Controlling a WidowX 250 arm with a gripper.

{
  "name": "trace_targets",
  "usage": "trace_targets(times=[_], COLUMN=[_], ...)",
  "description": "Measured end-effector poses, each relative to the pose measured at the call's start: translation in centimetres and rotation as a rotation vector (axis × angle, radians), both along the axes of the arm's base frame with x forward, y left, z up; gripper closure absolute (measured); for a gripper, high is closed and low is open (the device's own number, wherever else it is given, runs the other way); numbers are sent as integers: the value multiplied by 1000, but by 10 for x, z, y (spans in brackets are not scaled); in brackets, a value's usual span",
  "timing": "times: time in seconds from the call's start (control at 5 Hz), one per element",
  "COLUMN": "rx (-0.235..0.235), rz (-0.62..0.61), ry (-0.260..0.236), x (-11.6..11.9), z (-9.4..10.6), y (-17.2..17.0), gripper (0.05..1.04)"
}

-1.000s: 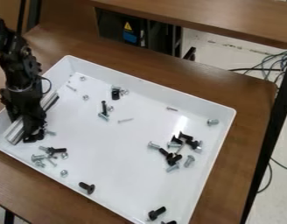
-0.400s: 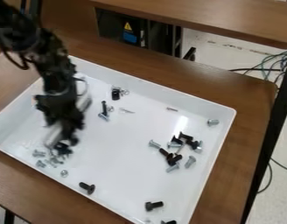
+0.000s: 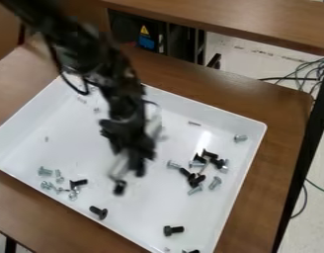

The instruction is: Sweep into pile

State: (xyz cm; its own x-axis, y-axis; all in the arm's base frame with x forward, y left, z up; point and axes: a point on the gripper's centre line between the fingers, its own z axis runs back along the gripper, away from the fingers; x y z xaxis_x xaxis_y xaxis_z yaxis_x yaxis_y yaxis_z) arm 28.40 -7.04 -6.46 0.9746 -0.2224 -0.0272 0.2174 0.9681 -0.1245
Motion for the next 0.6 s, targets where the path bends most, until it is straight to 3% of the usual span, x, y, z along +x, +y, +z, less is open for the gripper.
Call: trace_targets(times=[0.4,0.6], rx=[-48,-43], rz=[-9,-4], ry=[84,90], x=[-27,-30], z=[2,2], y=[-59,-64], gripper=[720,720])
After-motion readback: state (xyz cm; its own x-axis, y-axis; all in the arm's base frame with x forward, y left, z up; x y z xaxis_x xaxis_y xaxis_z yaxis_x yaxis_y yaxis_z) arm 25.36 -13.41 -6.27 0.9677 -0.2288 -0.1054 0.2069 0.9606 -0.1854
